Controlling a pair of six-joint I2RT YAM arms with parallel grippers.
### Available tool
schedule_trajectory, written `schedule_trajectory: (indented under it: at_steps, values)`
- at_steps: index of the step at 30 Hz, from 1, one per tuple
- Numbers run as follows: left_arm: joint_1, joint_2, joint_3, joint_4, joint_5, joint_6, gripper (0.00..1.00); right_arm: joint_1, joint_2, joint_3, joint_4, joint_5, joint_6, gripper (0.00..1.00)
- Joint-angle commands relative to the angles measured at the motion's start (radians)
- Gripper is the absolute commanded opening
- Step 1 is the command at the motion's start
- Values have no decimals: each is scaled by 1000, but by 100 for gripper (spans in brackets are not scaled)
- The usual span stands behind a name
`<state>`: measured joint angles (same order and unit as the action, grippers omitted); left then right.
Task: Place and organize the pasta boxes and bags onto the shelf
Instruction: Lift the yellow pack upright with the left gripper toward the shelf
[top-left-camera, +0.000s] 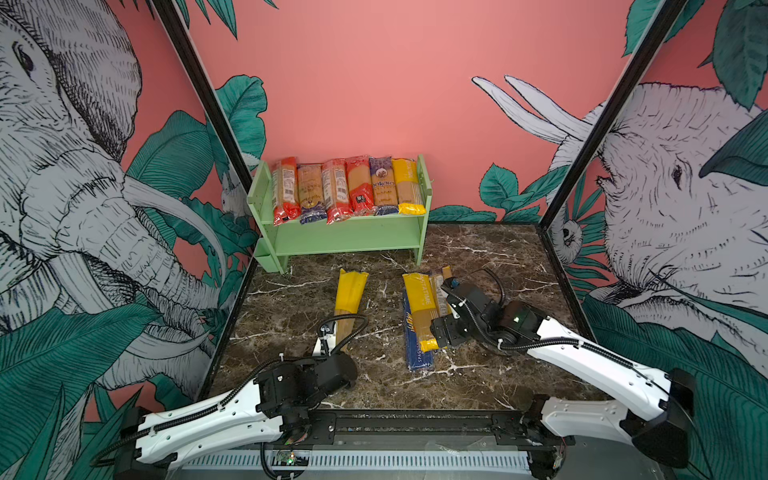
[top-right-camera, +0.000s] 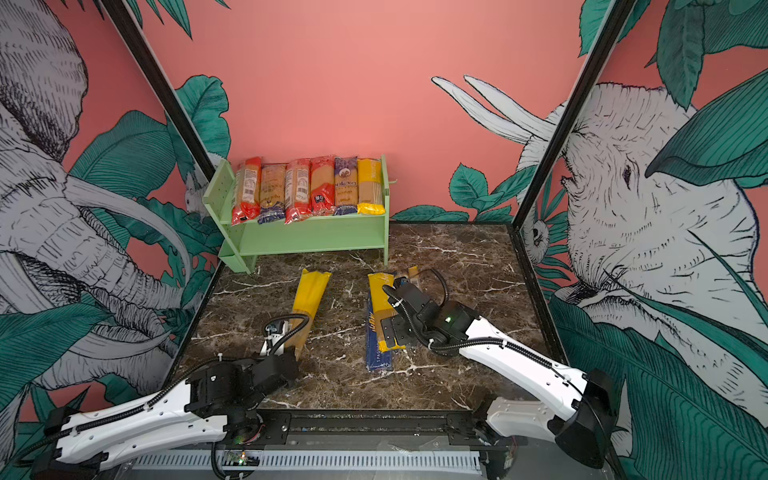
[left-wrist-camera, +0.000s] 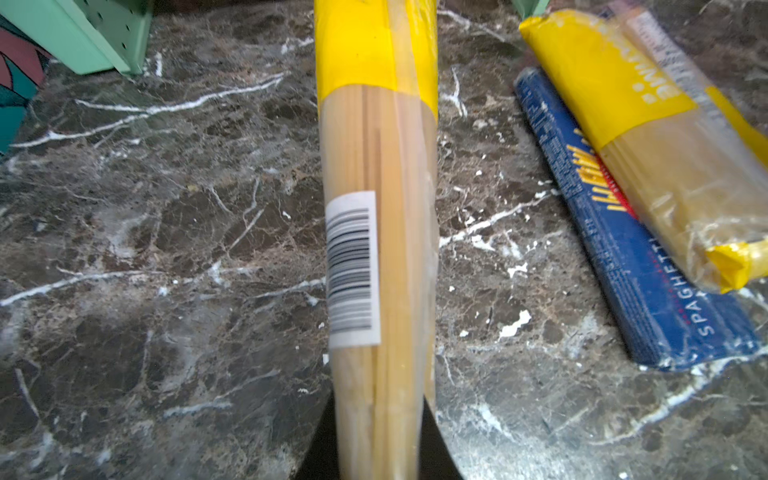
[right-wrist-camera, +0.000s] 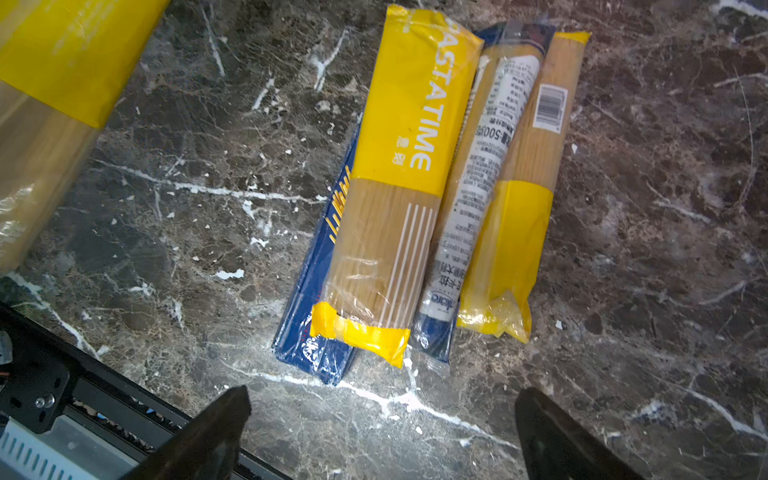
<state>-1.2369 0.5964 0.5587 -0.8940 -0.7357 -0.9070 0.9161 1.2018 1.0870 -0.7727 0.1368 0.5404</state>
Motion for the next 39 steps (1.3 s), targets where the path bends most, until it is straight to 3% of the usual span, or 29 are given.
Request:
schedule_trajectory:
  at_steps: [1, 8, 12, 18, 24, 33, 39]
  values:
    - [3, -15, 94, 16, -190, 24, 0, 5, 5, 46, 22, -9, -27, 99]
    - [9, -58, 159, -11, -268, 72, 0, 5, 34, 109, 11, -10, -66, 99]
    - [67, -58, 194, -15, -268, 118, 0, 4, 42, 140, 12, -16, -84, 99]
    - [266, -26, 213, 137, -112, 293, 0, -8, 60, 178, 12, -33, -107, 99]
    - [394, 64, 248, 244, -38, 411, 0, -33, 65, 197, 13, -62, -122, 99]
    - [722, 114, 263, 384, 219, 511, 0, -72, 65, 201, 0, -75, -132, 99]
    - [857, 202, 270, 498, 329, 552, 0, -97, 77, 206, 4, -87, -140, 99]
